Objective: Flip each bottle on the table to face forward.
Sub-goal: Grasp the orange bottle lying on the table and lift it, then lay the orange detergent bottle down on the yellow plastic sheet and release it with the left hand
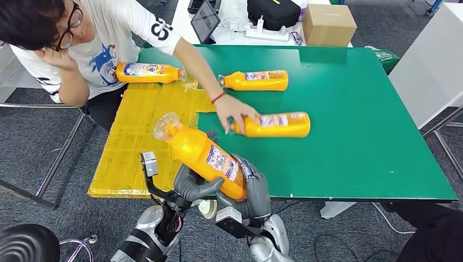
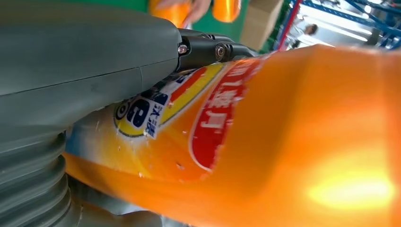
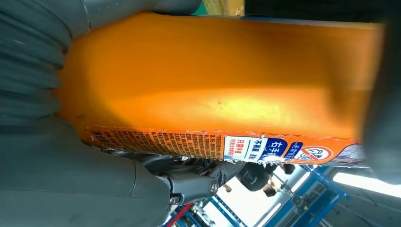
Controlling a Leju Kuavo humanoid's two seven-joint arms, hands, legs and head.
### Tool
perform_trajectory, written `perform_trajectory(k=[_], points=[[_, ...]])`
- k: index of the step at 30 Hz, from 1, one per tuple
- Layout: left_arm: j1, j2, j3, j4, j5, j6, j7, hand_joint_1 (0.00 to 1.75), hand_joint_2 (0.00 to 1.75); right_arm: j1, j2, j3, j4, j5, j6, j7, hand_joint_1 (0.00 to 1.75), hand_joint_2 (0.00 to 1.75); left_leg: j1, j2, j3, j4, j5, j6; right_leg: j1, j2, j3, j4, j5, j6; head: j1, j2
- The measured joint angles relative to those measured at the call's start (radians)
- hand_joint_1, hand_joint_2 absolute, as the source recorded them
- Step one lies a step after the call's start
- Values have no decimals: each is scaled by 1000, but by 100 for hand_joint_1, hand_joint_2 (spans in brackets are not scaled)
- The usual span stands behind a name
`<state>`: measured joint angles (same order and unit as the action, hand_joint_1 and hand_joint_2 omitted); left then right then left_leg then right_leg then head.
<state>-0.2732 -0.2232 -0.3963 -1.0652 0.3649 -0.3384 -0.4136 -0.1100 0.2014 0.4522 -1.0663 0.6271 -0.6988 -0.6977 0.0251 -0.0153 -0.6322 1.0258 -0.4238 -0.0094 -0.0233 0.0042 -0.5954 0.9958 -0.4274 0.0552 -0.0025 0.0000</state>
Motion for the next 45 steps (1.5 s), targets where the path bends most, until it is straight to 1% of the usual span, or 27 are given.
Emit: perform_trajectory(k=[4,10,13,17,18,19,22,23,24,31,37,38,39,41,42,43,45], points=[[-5,0,-1,19,-34,34,-16,0,175,-21,12,35,52,-15,16,0,175,175,0,0,0,0,0,0,0,0,0,0,0,0,0,0],[-6,0,0,40,-43,49,-28,0,175,-41,18,57,97,-25,21,0,175,175,0,0,0,0,0,0,0,0,0,0,0,0,0,0],[-4,0,3,42,-48,61,-36,0,175,-46,17,65,118,-52,54,1,175,175,0,0,0,0,0,0,0,0,0,0,0,0,0,0],[12,1,16,41,27,7,-24,0,175,-50,13,77,154,-72,117,1,175,175,0,0,0,0,0,0,0,0,-1,0,0,0,0,0],[17,2,20,40,44,-7,-21,3,175,-51,10,79,164,-72,125,0,175,175,0,0,0,0,0,0,0,0,-1,0,0,0,0,0],[21,3,24,39,56,-17,-20,23,175,-50,8,81,173,-71,129,0,175,175,0,0,0,0,0,0,0,0,-1,0,0,0,0,0],[30,7,35,28,78,-29,-17,148,175,-51,1,82,202,-66,134,-1,175,175,0,1,0,0,0,0,0,0,-1,0,0,0,0,0],[35,8,39,22,86,-33,-14,171,175,-51,-1,82,211,-61,135,0,175,175,0,1,0,0,0,0,0,1,-1,0,0,0,0,0],[40,8,43,16,97,-38,-11,175,175,-52,-2,81,218,-54,135,1,175,175,0,1,0,0,0,0,0,1,-1,0,0,0,0,0],[66,8,64,-3,169,-82,19,175,175,-66,-1,78,246,-2,136,16,175,175,0,3,0,0,0,0,0,2,-1,0,0,0,0,0],[76,12,68,-14,152,-92,14,175,175,-71,3,71,256,19,133,22,175,175,0,4,0,0,0,0,0,2,-2,0,0,0,0,0],[77,13,67,-18,136,-92,10,175,175,-71,4,70,256,19,132,23,148,175,0,4,0,0,0,0,0,2,-2,0,0,0,0,0],[77,14,66,-21,119,-92,5,175,175,-72,5,68,256,20,131,23,104,175,0,4,0,0,0,0,0,2,-2,0,0,0,0,0],[78,15,61,-28,89,-91,-5,175,175,-72,7,64,256,22,126,26,17,87,0,4,0,0,0,0,0,2,-2,0,0,0,0,0],[77,16,58,-32,76,-91,-9,175,175,-72,7,62,256,24,120,28,0,44,0,4,0,0,0,0,0,2,-2,0,0,0,0,0],[76,16,54,-37,61,-87,-13,175,175,-71,8,60,256,26,112,33,0,0,0,4,0,0,0,0,0,2,-2,0,0,0,0,0],[75,17,44,-49,22,-60,-24,175,175,-71,9,56,256,27,102,45,0,0,0,4,0,0,0,0,0,2,-1,0,0,0,0,0]])
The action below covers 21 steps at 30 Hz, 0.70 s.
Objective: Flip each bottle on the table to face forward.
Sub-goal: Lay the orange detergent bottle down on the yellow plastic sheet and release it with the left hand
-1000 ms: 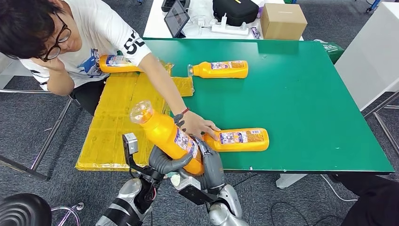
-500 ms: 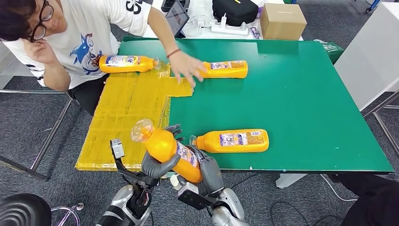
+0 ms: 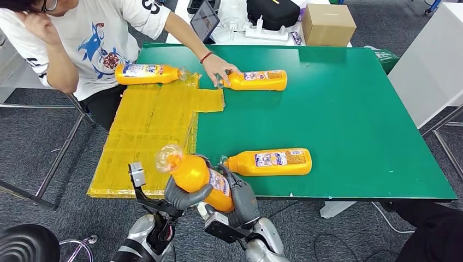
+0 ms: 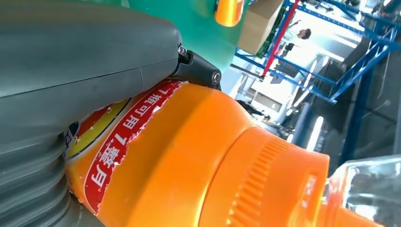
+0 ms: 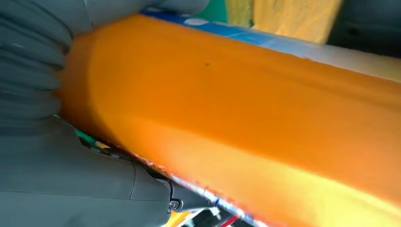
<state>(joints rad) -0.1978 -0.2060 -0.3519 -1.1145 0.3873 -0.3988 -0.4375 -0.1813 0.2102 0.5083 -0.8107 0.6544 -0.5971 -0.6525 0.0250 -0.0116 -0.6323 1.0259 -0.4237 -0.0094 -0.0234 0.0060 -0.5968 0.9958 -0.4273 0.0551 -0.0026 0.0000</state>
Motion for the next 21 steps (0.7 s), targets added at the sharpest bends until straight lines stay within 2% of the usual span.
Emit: perform_trajectory(k=[7,11,17,21], points=[[-10,-1,-15,-76,-218,249,-54,175,175,8,3,-16,-77,-83,91,37,0,0,0,0,0,0,0,0,0,0,0,0,0,0,0,0],[-27,-1,-11,-101,-287,350,-69,175,175,18,-1,-32,-146,-147,151,33,0,0,0,0,0,0,0,0,0,0,0,0,0,0,0,0],[-105,7,50,-105,-517,705,-128,175,175,50,-17,-83,-321,-343,312,10,0,0,0,0,0,0,0,0,0,0,0,0,0,0,0,0],[-209,36,111,-43,-769,922,-102,175,175,67,-20,-130,-450,-417,297,-28,0,0,0,-2,0,0,1,0,0,0,0,0,1,0,0,0]])
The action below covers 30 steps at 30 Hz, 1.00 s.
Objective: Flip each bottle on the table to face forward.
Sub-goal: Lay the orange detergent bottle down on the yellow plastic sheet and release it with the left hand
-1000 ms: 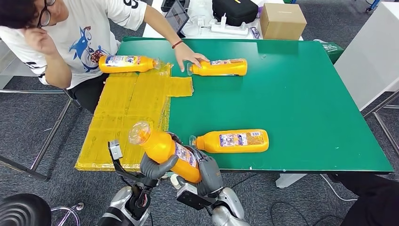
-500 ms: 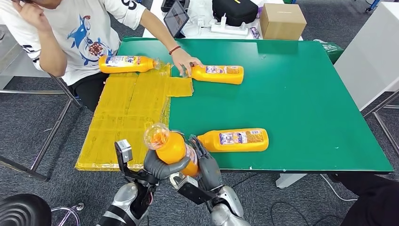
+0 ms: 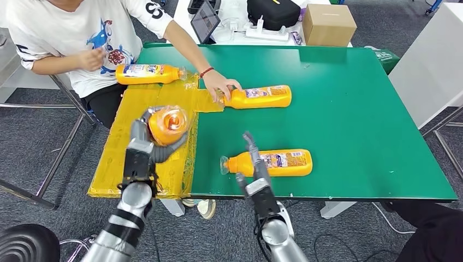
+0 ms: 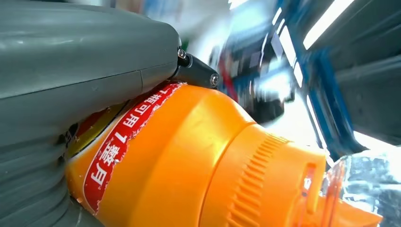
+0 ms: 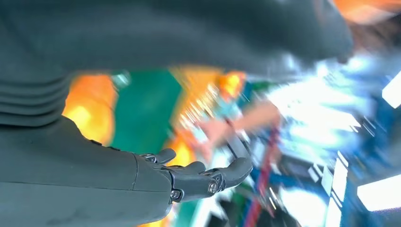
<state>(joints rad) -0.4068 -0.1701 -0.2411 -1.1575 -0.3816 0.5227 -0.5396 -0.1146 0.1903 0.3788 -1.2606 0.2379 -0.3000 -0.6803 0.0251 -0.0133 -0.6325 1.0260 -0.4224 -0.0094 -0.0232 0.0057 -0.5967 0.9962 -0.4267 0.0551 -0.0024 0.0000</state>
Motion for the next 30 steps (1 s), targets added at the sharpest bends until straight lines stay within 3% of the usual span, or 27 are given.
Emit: perform_trajectory(k=[5,10,12,15,21,30], points=[[-185,54,62,227,-326,152,97,175,175,9,4,-46,-164,-43,-144,-18,0,0,0,0,0,0,1,0,0,0,0,1,0,0,0,0],[-217,64,66,273,-372,159,119,175,175,12,4,-51,-189,-46,-161,-18,0,0,0,0,0,0,1,0,0,0,0,1,0,0,0,0],[-261,78,64,354,-460,138,179,175,175,17,4,-53,-232,-52,-195,-19,0,0,0,1,0,0,1,0,0,0,0,1,0,0,0,0],[-354,125,50,595,-656,-1,303,175,175,31,-2,-55,-354,-58,-283,-20,0,0,0,2,0,0,0,0,0,1,0,1,0,0,0,0],[-356,151,37,714,-687,-125,294,175,175,38,-9,-56,-400,-91,-279,-20,0,0,0,3,0,0,0,0,0,1,0,1,0,0,0,0],[-325,161,32,760,-686,-134,277,175,175,38,-11,-61,-400,-102,-259,-20,0,0,0,2,0,0,0,0,0,1,0,1,0,0,0,0]])
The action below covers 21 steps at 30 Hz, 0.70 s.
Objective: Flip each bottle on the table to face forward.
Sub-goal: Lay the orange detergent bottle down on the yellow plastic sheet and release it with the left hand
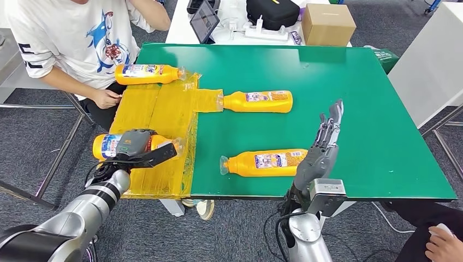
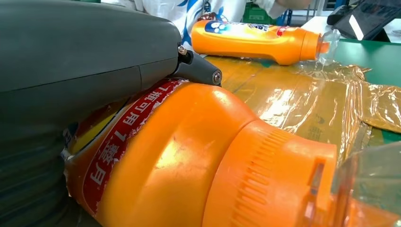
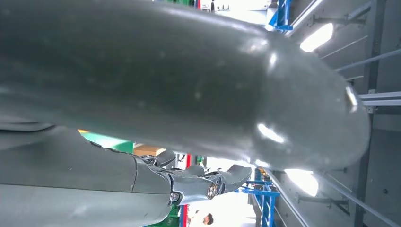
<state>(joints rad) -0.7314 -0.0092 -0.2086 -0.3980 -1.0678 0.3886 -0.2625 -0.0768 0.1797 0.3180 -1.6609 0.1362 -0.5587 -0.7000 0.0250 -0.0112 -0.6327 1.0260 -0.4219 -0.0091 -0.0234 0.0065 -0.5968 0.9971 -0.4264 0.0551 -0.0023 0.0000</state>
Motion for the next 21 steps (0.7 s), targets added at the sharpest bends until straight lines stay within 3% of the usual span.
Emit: perform_trajectory(k=[4,5,7,8,9,11,15,21], points=[[1,2,-5,6,6,-18,-6,175,175,0,0,-1,1,-1,10,0,0,0,0,0,0,0,0,0,0,0,0,0,0,0,0,0],[2,2,-5,6,11,-26,-11,164,175,0,0,-1,2,-1,16,0,0,0,0,0,0,0,0,0,0,0,0,0,0,0,0,0],[9,4,-5,6,23,-36,-27,81,175,0,0,-2,8,-1,30,0,0,0,0,0,1,0,0,0,0,0,1,0,0,0,0,0],[14,4,-5,6,26,-37,-34,37,131,-1,0,-3,12,-3,37,0,0,0,0,0,1,0,0,0,0,0,1,0,0,0,0,0],[19,4,-4,6,29,-39,-41,4,87,-1,1,-4,18,-6,45,0,0,0,0,-1,1,0,0,0,0,0,2,0,0,0,0,0],[30,3,-3,8,35,-50,-53,0,0,-2,4,-9,33,-10,58,0,0,0,0,-2,2,0,0,0,0,0,3,0,0,0,0,0],[44,-1,13,12,72,-119,-86,0,0,-11,9,-21,70,-9,81,0,0,0,0,-4,4,0,0,0,0,-2,5,0,-1,0,0,0],[45,-6,62,12,179,-340,-174,0,0,-32,21,-44,130,-17,119,0,0,0,0,-11,12,-1,-1,0,0,-8,16,-1,-3,1,0,0]])
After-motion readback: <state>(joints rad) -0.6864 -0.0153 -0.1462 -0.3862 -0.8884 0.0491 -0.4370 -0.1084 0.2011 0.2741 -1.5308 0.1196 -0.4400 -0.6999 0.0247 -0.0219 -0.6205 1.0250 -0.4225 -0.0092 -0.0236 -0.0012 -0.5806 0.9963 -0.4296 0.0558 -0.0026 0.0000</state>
